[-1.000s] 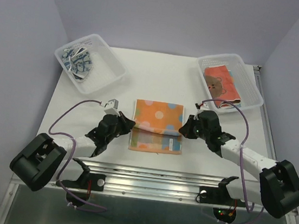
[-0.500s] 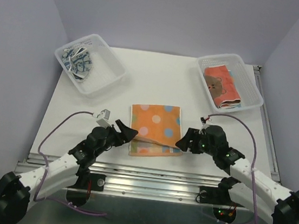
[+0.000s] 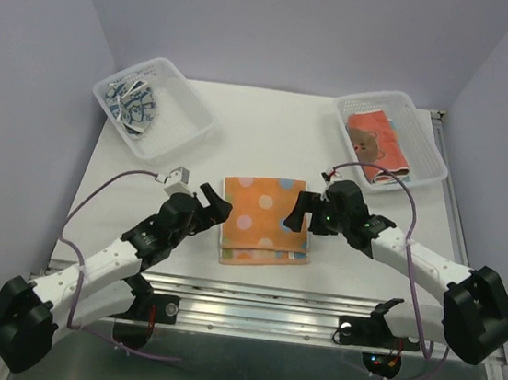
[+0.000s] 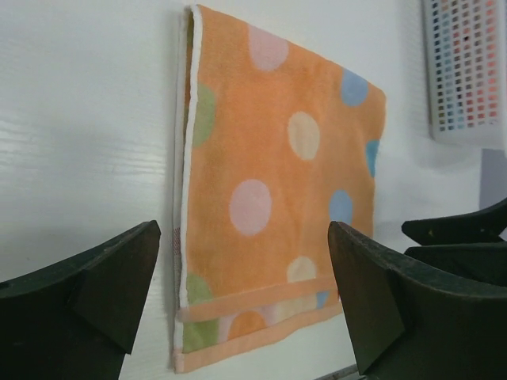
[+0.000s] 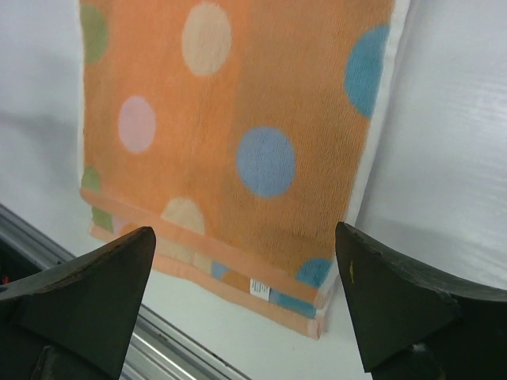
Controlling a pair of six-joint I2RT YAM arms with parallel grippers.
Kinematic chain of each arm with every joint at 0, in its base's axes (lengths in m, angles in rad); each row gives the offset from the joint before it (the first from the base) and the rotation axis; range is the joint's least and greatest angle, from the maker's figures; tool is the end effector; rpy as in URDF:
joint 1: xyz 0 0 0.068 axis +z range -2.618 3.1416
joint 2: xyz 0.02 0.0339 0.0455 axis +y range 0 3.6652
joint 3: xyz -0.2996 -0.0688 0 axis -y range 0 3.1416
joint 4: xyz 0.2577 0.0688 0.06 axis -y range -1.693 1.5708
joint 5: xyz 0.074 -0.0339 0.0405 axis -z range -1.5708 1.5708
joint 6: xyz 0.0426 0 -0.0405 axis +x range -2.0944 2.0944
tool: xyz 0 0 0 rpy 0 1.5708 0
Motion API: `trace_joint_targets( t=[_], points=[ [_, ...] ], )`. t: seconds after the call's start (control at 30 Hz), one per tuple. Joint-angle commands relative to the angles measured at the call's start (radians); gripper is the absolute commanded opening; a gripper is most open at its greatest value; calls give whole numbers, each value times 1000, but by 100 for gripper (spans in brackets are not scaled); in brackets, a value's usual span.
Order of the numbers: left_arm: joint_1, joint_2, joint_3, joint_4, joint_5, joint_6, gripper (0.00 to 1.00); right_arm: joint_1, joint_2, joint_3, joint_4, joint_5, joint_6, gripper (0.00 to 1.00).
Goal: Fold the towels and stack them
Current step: Fold the towel
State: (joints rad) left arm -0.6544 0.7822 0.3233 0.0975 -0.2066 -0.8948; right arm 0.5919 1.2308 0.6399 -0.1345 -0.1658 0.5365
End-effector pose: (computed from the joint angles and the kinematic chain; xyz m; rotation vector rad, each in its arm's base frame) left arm 0.1428 -0.0986 0.2234 -0.3842 1.9793 -0.8230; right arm 0.2071 0.1477 0.2252 -0.1566 2.4030 0.7478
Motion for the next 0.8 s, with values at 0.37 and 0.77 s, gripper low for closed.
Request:
trace_joint_targets(
  t=[0.37,0.77],
  points=[
    [-14,114,-1,-139,315,-49,88,19,-80,-19,-166,143,69,100],
    [-16,167,-26,-67,325,-85,70,17,-14,-91,-45,69,79,96]
  ],
)
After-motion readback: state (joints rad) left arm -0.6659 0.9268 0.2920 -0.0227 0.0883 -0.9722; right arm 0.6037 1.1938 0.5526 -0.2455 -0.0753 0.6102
